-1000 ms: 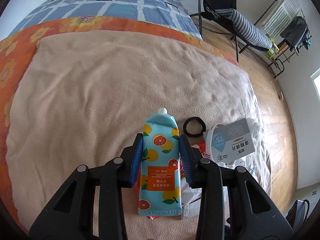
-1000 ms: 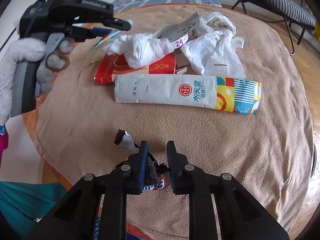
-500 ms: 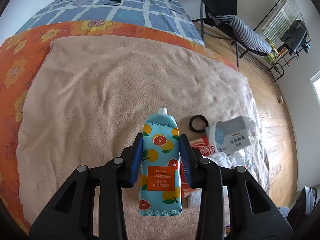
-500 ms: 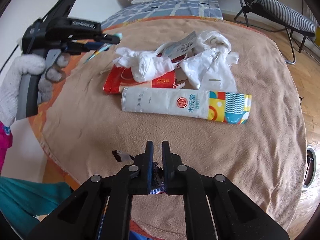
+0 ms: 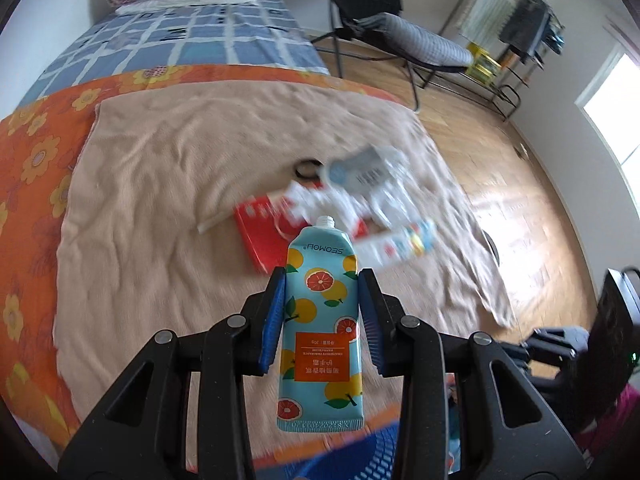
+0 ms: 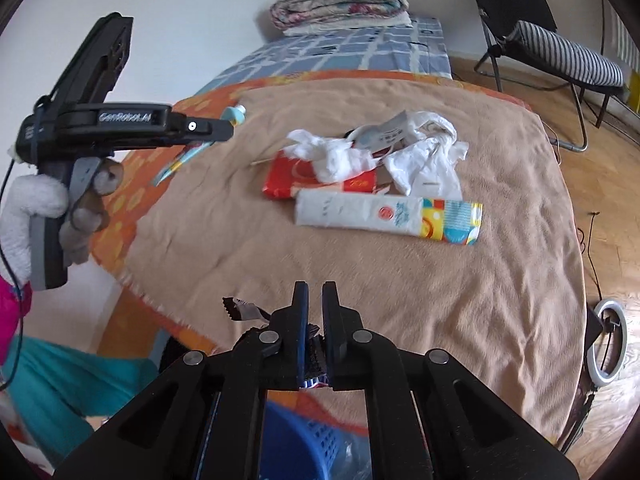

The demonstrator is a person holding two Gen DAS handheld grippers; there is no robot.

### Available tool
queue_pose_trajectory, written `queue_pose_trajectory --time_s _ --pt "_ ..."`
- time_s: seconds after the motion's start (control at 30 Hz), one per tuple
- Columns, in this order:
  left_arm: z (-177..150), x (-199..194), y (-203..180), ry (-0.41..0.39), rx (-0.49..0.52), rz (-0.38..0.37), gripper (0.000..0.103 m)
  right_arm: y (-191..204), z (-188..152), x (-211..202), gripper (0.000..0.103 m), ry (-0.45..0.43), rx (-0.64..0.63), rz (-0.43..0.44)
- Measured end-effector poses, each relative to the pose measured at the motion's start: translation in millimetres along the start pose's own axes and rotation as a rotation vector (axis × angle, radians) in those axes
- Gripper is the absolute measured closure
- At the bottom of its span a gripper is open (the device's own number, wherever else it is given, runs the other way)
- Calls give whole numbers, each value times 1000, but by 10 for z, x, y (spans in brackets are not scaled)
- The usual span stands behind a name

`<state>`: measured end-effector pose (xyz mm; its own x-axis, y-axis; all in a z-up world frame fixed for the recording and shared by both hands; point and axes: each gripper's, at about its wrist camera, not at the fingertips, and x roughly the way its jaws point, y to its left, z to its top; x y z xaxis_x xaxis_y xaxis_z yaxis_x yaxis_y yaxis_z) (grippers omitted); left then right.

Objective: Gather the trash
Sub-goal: 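Carry the tube and wrapper over the blue basket and open both tools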

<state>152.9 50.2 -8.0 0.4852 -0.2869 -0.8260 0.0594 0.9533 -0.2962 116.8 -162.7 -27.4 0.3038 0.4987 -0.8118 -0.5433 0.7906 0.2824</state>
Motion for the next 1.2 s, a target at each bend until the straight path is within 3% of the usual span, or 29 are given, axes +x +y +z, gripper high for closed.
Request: queue_pose_trajectory --time_s 0.2,0.6,0.83,1.2 --pt "-584 -176 -193 21 25 -27 67 182 -384 -150 98 7 -16 2" --pt "-1616 -155 -398 92 52 -44 67 448 -1034 -220 98 49 -33 1" --pt "-2089 39 -472 164 71 -42 67 510 -1306 -154 98 85 -26 -10" --pt "-2668 451 -463 309 134 3 67 530 -1728 189 98 219 -12 -7"
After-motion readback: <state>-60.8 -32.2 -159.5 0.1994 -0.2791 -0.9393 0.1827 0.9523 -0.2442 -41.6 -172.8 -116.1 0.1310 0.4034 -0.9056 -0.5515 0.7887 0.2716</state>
